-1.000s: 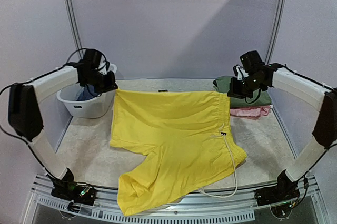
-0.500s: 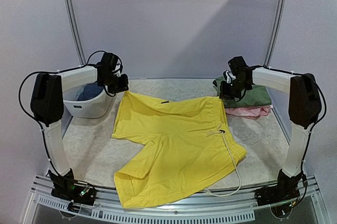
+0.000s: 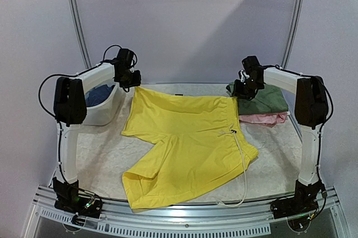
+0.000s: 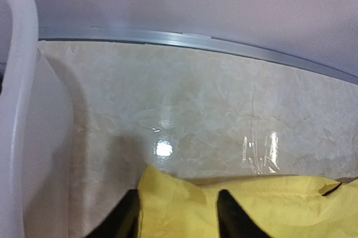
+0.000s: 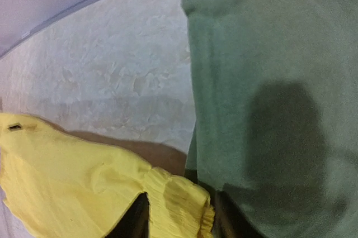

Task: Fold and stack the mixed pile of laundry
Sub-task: Flatten out the crumpled shorts at the center of the board.

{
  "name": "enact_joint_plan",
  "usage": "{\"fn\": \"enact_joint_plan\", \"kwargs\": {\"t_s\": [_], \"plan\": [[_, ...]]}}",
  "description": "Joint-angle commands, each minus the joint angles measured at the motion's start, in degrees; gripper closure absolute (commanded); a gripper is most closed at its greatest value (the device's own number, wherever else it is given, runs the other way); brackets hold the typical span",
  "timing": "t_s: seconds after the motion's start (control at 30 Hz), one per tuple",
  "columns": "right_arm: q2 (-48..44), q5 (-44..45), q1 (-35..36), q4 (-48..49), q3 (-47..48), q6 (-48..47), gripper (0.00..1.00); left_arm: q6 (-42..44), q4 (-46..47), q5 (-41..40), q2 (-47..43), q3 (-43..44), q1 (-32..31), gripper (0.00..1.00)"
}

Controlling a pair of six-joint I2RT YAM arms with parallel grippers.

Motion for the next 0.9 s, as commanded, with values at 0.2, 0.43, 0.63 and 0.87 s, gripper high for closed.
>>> {"fn": "enact_joint_plan", "kwargs": {"t_s": [0.2,0.43,0.63,0.87], "plan": [[-2.5,-2.2,-0.2,-4.3,10.2,0.8,0.25,6.3,-6.8,-14.7,-7.4,3.1,-7.7,0.0],[-10.8,-2.3,2.7,-5.4,4.7,-1.4,0.21,7.8,-6.9,-15.4,-19.5,-11.5,-13.8,0.04],[-20.3,-1.4,8.4,-2.7,-9.6,-3.4,0.21,7.5,-6.0,-14.6,-32.7,-30.9,-20.3,0.13],[-31.9,-0.4,14.6,2.5,-26.7,-1.9,0.21,4.4,-7.3,-12.5,-45.6,-48.5,-27.8,0.27]]}}
